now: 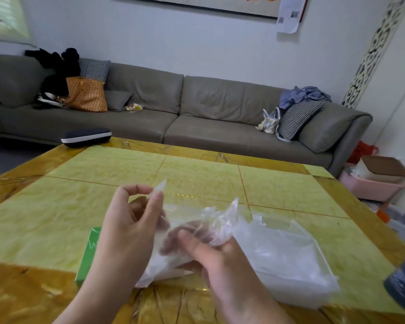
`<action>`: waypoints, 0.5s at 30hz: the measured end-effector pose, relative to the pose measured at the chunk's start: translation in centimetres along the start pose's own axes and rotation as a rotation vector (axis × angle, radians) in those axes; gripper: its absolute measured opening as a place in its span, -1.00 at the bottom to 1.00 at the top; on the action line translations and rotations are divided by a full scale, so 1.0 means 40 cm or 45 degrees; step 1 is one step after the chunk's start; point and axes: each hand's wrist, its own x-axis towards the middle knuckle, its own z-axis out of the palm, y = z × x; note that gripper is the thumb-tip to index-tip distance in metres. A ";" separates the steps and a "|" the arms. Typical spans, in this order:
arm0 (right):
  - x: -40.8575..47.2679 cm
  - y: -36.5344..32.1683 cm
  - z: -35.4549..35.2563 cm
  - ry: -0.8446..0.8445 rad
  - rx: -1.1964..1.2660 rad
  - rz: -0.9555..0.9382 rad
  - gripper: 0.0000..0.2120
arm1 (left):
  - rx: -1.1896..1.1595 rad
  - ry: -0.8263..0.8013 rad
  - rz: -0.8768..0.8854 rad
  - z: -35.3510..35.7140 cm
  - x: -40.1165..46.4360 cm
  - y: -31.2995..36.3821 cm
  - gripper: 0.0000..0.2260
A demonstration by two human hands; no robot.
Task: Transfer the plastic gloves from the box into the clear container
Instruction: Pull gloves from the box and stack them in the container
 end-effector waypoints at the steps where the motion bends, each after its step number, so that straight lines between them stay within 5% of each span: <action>1: -0.001 0.000 -0.007 0.080 0.078 0.032 -0.83 | 0.031 -0.006 0.020 0.005 -0.004 -0.001 -0.84; 7: -0.001 -0.029 -0.089 0.385 0.115 -0.043 -0.84 | -0.248 -0.044 -0.195 -0.002 0.000 0.007 -0.66; 11: -0.005 -0.052 -0.147 0.409 -0.039 -0.001 -0.88 | -0.257 -0.555 -0.615 0.014 -0.017 -0.006 -0.62; 13: -0.008 -0.065 -0.169 0.426 -0.021 0.033 -0.88 | -0.190 -0.640 -0.619 0.035 -0.034 -0.015 -0.77; 15: -0.018 -0.075 -0.189 0.328 0.053 0.131 -0.72 | -0.169 -0.507 -0.495 0.057 -0.043 -0.023 -0.79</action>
